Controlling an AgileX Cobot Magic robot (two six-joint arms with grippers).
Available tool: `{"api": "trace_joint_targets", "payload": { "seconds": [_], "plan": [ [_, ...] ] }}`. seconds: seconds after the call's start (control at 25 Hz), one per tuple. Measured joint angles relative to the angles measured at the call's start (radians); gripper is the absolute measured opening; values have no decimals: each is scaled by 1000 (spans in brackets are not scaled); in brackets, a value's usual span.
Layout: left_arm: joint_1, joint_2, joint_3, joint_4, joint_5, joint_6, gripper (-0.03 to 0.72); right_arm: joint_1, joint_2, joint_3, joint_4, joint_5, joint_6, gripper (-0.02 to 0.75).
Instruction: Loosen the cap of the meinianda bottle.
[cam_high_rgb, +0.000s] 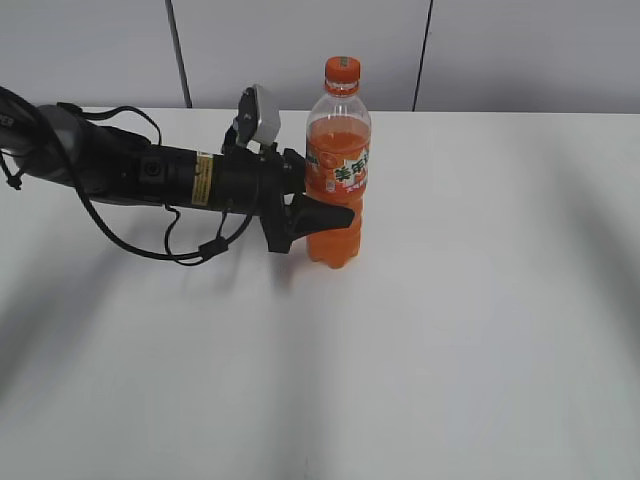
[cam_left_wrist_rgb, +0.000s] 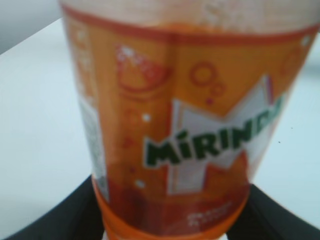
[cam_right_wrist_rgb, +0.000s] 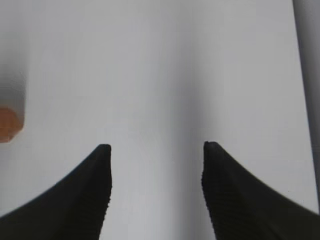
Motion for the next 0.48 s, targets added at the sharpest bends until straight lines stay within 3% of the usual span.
{"api": "trace_joint_targets", "payload": {
  "seconds": [0.36,0.48],
  "plan": [
    [0,0,0,1,-1,0,405,6,164,-73,169,3,-6,435],
    [0,0,0,1,-2,0,405,48,200,-109,167,8,-18,435]
  ]
}}
